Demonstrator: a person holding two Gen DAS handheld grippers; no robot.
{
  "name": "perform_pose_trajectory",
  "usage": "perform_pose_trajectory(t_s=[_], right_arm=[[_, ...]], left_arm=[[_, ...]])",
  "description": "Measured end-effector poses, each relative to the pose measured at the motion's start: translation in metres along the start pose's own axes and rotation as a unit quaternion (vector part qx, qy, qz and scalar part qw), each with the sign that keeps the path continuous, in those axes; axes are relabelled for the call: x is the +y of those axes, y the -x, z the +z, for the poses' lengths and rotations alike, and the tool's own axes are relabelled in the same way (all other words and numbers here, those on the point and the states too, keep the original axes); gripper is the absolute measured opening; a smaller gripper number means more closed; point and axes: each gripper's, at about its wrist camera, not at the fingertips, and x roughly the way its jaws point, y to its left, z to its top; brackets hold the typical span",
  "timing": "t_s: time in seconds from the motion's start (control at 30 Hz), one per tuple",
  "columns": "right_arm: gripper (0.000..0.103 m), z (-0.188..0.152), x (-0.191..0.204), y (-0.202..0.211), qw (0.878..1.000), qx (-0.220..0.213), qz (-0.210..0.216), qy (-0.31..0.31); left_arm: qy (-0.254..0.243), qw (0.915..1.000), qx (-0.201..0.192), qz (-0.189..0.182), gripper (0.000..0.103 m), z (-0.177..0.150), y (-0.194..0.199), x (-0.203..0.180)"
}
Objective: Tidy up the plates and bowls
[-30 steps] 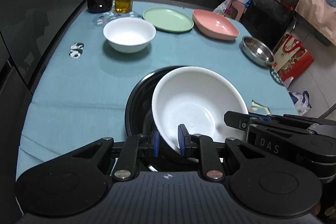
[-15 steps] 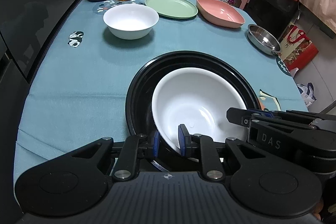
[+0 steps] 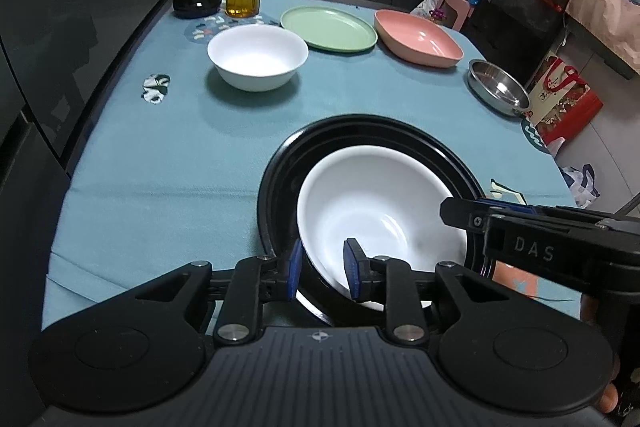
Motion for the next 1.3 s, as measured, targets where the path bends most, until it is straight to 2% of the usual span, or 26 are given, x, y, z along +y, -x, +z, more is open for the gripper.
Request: perform_pose_trajectory(t_s=[0.33, 0.53, 0.9, 1.13, 1.3], right_arm=[[0.027, 0.007, -0.004, 0.005, 1.0, -0.015, 0.004, -0.003], [0.027, 0.019, -0.003, 0.009, 0.999, -0.031, 0.007, 0.001], [0.027, 0.054, -0.002, -0.02, 1.0, -0.025, 0.0, 0.005], [0.027, 0.076, 0.009, -0.049, 1.0, -0.012, 0.008, 0.016], [0.027, 0.096, 0.018, -0.067, 1.0, -0.008, 0.013, 0.014]], left_arm=[[-0.004, 0.9995, -0.032, -0.005, 0.022, 0.006, 0.022, 0.004], [0.026, 0.9976, -0.063, 0.009, 0.024, 0.022, 0.027, 0.019], [0.083, 0.9941, -0.057, 0.04, 0.025, 0.055, -0.004, 0.053], [0.116, 0.9897, -0.071, 0.043, 0.025, 0.082, -0.031, 0.075], [0.128, 0.9892, -0.062, 0.036, 0.025, 0.101, -0.053, 0.087]])
